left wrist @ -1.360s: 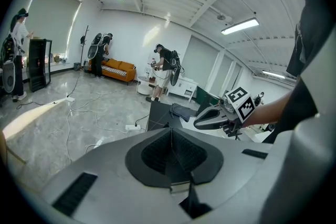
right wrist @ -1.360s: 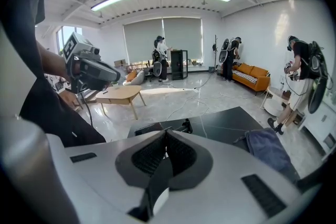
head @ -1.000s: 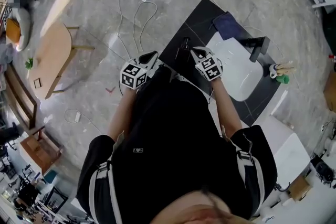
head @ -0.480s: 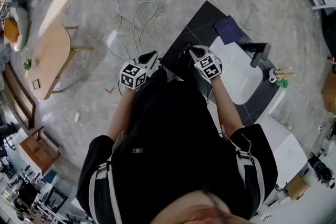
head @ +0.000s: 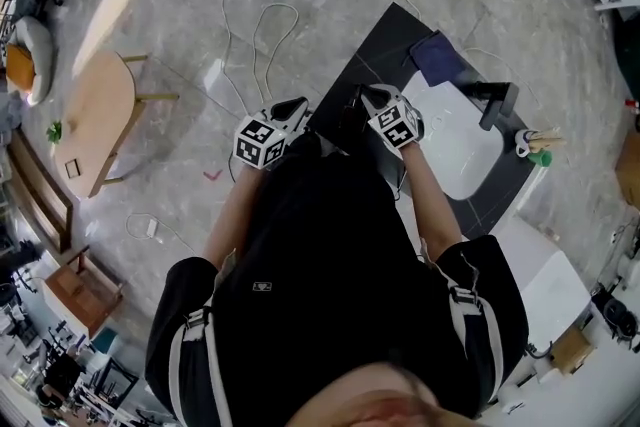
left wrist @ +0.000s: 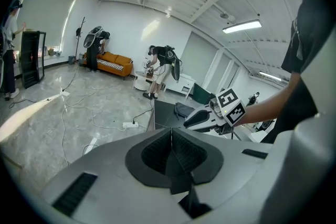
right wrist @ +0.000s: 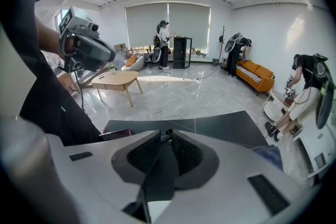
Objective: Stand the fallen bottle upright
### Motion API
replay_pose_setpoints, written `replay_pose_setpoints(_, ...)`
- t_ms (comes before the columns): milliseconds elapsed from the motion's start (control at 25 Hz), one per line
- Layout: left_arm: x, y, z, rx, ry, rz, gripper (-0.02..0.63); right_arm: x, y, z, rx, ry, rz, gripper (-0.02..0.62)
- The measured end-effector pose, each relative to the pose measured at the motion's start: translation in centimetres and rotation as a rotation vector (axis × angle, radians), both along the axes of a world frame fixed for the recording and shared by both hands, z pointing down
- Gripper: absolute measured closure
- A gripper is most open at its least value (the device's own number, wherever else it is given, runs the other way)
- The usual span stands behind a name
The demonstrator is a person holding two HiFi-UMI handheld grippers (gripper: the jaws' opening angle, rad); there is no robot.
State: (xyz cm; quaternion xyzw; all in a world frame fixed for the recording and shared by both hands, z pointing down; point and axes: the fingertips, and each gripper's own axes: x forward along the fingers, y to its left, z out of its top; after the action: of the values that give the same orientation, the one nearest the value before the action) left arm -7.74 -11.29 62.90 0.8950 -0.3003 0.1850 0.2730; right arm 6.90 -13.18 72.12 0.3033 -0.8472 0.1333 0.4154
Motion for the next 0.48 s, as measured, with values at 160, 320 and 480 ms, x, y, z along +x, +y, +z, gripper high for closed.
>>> replay_pose_setpoints(160,0.1,-0.2,-0.1,-0.001,0.001,0.013,0.588,-0.3,-0.8,0.7,0.001,0.035,-0.036,0.466)
replay_pose_setpoints(320,-0.3,-0.2,0.1,-0.009,-0.006,0.001,0.588,-0.4,-1.1,1.8,-0.018,0.058,-0.065,0.453)
replay_pose_setpoints(480,-1.4,-0.1,0.2,-0.012,-0.021,-0.022,0.588,-0.7,-1.3,2.5,-0.027,0.054,-0.075,0.454)
